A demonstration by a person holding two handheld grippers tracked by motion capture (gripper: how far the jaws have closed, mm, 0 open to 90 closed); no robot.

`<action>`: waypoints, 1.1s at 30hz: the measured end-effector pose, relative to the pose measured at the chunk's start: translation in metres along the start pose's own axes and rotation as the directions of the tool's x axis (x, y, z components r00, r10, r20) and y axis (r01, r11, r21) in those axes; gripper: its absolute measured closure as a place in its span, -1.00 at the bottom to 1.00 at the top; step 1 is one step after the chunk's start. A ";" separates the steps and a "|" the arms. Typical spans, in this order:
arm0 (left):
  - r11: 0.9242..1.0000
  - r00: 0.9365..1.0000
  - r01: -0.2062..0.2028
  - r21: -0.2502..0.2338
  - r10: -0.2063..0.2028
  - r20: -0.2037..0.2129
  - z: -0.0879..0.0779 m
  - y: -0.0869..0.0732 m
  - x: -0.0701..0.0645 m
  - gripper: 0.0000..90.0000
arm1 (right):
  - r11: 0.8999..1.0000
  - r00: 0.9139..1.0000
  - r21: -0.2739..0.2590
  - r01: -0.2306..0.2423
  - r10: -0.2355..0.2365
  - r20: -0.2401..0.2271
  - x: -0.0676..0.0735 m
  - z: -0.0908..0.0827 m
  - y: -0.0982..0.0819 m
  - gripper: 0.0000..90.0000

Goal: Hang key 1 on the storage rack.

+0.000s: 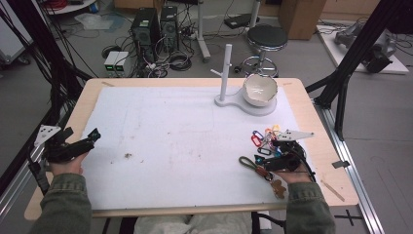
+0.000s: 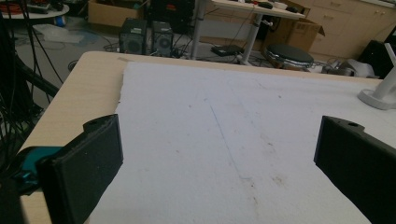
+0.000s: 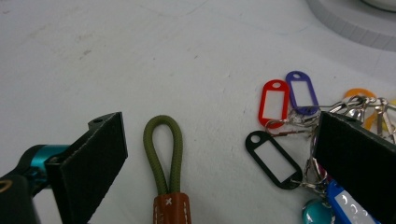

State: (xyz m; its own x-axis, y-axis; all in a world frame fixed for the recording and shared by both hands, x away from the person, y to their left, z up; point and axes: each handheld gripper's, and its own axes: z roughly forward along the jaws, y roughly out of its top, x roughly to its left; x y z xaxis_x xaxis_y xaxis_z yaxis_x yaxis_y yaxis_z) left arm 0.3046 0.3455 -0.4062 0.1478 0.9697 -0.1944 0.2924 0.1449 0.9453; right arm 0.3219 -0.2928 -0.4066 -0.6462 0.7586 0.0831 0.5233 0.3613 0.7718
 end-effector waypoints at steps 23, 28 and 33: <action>1.000 1.000 -0.008 0.001 0.008 0.011 0.001 0.000 -0.001 -0.96 | 0.972 0.997 0.232 0.045 -0.028 -0.077 0.001 0.012 -0.008 -0.47; 1.000 1.000 -0.011 -0.001 0.011 0.013 0.001 0.000 -0.001 -0.96 | 0.963 0.993 0.264 0.056 -0.026 -0.116 0.002 0.012 -0.009 -0.15; 1.000 1.000 -0.011 -0.001 0.011 0.013 0.001 0.000 -0.001 -0.96 | 0.958 0.989 0.279 0.060 -0.019 -0.145 0.002 0.012 -0.009 0.09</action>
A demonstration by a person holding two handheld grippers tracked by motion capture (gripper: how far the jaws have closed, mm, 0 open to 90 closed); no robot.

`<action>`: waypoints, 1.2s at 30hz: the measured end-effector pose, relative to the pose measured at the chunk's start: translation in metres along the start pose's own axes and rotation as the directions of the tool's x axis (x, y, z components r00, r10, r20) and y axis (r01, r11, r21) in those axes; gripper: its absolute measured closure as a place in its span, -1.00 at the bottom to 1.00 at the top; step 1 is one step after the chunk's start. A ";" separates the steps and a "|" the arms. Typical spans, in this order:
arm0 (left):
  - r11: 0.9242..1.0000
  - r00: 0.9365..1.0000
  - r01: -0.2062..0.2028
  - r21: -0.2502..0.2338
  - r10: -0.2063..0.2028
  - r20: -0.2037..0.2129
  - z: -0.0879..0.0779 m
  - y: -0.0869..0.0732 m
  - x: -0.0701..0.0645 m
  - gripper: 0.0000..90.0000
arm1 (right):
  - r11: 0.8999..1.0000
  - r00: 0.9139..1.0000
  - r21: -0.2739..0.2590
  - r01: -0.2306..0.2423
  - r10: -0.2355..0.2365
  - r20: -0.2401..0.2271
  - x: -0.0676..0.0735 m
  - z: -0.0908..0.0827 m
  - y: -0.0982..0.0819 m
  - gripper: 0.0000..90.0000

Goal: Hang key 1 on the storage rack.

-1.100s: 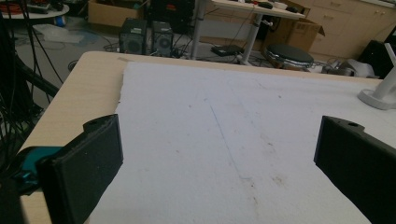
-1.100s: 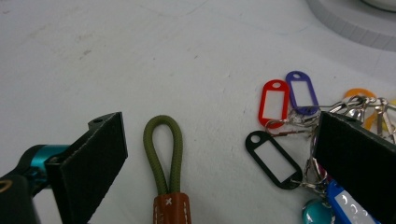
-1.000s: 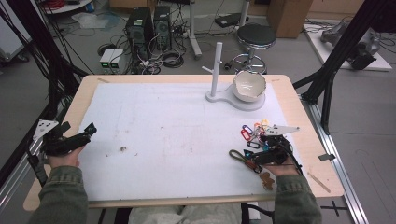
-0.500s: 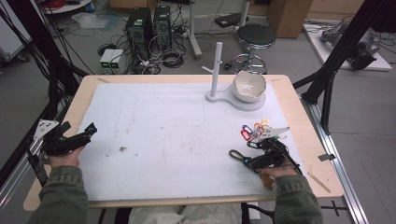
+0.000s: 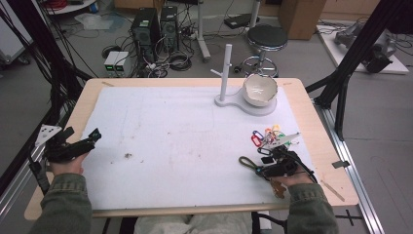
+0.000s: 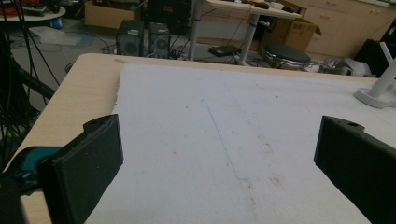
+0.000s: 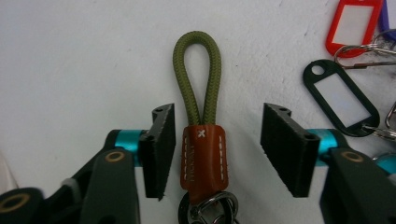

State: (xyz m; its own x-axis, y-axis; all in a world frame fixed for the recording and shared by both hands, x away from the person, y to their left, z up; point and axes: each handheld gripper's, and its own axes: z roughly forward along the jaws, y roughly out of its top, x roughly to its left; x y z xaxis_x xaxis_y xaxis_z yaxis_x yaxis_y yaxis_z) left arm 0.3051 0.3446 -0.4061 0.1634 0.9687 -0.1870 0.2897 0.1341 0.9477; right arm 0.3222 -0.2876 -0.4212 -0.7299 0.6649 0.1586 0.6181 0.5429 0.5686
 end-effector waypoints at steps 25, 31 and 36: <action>1.000 1.000 0.000 -0.005 0.000 0.001 0.001 0.000 0.000 -0.96 | 0.999 1.000 0.041 -0.011 0.010 0.020 0.000 -0.003 0.001 0.64; 1.000 1.000 -0.003 -0.003 0.003 0.002 0.001 0.000 0.000 -0.96 | 0.999 0.999 -0.002 -0.037 0.037 0.021 -0.002 -0.007 0.001 0.64; 1.000 1.000 -0.004 -0.001 0.004 0.003 0.001 0.000 0.000 -0.96 | 0.998 0.998 -0.043 -0.055 0.056 0.014 -0.003 -0.013 0.003 0.64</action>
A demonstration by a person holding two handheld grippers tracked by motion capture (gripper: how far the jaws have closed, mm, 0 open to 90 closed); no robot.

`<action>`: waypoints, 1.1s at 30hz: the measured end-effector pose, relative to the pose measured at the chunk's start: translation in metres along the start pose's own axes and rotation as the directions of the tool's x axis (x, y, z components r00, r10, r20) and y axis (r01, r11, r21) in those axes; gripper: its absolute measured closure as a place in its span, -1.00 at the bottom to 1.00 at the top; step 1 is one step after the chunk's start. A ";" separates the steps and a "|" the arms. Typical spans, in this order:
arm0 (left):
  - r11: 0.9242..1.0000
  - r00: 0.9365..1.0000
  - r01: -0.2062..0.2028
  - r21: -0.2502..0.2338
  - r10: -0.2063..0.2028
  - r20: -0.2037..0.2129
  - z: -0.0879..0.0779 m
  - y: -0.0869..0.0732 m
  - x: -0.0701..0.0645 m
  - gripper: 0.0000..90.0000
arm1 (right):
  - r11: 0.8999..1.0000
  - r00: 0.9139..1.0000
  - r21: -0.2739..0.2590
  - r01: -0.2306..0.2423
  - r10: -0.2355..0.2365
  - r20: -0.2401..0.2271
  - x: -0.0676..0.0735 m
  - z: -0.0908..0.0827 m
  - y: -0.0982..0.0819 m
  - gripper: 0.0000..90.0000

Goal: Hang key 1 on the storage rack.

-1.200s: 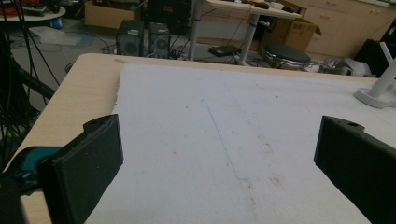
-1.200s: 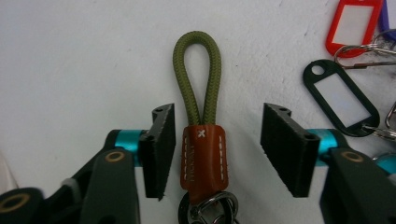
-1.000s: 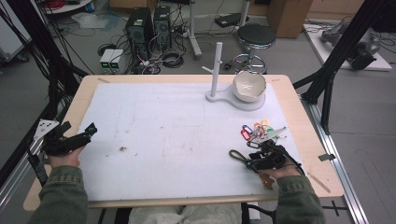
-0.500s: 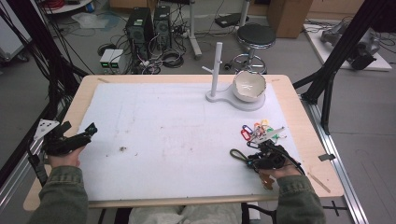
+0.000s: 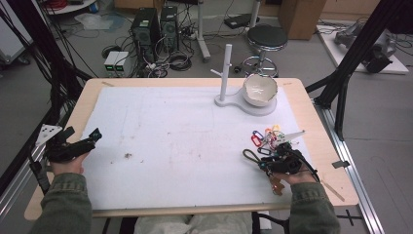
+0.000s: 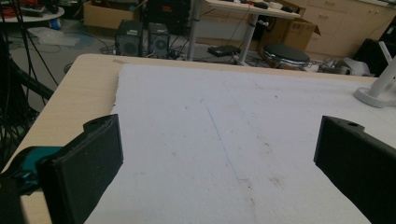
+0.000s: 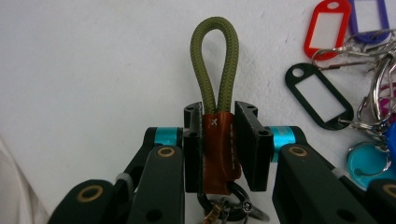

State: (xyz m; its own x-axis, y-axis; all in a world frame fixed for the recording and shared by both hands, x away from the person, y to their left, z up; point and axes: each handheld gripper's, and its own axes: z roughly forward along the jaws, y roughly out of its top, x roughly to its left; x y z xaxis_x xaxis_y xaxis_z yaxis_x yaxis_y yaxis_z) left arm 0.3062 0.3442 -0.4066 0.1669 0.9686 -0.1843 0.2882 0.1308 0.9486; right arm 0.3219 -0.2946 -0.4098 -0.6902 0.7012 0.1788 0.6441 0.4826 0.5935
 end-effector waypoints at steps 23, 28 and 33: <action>1.000 1.000 0.007 0.003 -0.007 0.000 0.000 0.000 0.001 -0.96 | 0.988 0.999 -0.154 -0.013 0.018 0.028 0.000 -0.017 0.016 0.64; 1.000 1.000 0.007 0.003 -0.007 -0.001 0.000 0.000 0.000 -0.96 | 0.981 0.999 -0.193 -0.015 0.022 0.035 0.000 -0.023 0.022 0.64; 1.000 1.000 0.001 0.010 -0.001 0.000 0.000 0.000 0.000 -0.96 | 0.978 0.999 -0.205 -0.028 0.034 0.026 -0.001 -0.024 0.029 0.64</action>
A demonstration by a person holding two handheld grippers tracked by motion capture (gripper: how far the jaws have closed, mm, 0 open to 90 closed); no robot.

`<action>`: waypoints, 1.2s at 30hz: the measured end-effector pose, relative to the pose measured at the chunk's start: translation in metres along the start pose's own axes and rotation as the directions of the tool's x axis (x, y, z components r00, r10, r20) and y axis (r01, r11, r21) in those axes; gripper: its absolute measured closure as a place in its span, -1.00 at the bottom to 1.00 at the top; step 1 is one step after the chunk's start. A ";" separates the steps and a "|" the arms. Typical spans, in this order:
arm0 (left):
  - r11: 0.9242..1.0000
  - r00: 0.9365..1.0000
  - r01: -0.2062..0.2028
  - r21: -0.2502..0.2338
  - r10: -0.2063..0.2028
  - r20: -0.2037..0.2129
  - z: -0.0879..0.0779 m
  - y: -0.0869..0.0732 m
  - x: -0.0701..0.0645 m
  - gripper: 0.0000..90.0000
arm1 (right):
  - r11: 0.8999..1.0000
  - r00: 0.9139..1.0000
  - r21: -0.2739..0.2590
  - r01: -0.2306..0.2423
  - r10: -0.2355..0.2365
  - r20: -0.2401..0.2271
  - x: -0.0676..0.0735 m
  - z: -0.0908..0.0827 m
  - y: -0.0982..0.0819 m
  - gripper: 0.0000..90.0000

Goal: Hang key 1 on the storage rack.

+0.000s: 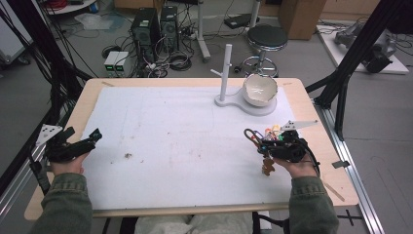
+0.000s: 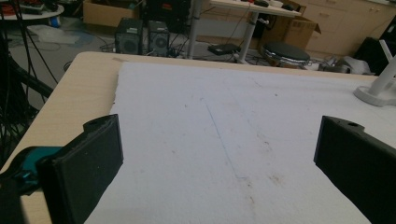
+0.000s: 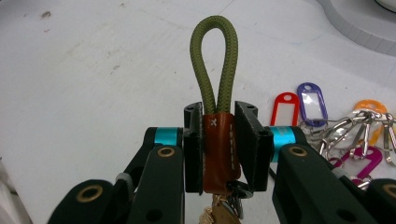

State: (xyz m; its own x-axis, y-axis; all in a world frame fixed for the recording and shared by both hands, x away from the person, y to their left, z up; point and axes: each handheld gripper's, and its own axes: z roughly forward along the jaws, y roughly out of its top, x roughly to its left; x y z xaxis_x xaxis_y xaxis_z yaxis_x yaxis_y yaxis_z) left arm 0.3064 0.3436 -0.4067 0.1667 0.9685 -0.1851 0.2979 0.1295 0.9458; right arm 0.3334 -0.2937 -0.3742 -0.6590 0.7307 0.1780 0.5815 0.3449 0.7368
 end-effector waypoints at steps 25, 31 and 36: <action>1.000 1.000 -0.008 0.009 0.008 0.003 0.001 -0.001 -0.002 -0.96 | 0.997 0.999 -0.072 0.022 -0.020 0.032 0.006 -0.007 0.054 0.69; 1.000 1.000 -0.008 0.008 0.008 0.005 0.001 -0.001 -0.002 -0.96 | 0.997 0.999 -0.073 0.025 -0.022 0.030 0.010 -0.008 0.066 0.69; 1.000 1.000 -0.007 0.010 0.007 0.006 0.001 -0.001 -0.002 -0.96 | 0.998 0.999 -0.062 0.027 -0.025 0.033 0.008 -0.008 0.076 0.69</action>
State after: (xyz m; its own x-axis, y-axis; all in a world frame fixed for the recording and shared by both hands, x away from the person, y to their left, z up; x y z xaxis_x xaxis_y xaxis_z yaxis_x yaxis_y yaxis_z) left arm 0.3071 0.3414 -0.4077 0.1742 0.9682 -0.1799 0.3058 0.1204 0.9444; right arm 0.3687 -0.2660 -0.3117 -0.6575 0.7408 0.1376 0.5325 0.3278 0.7804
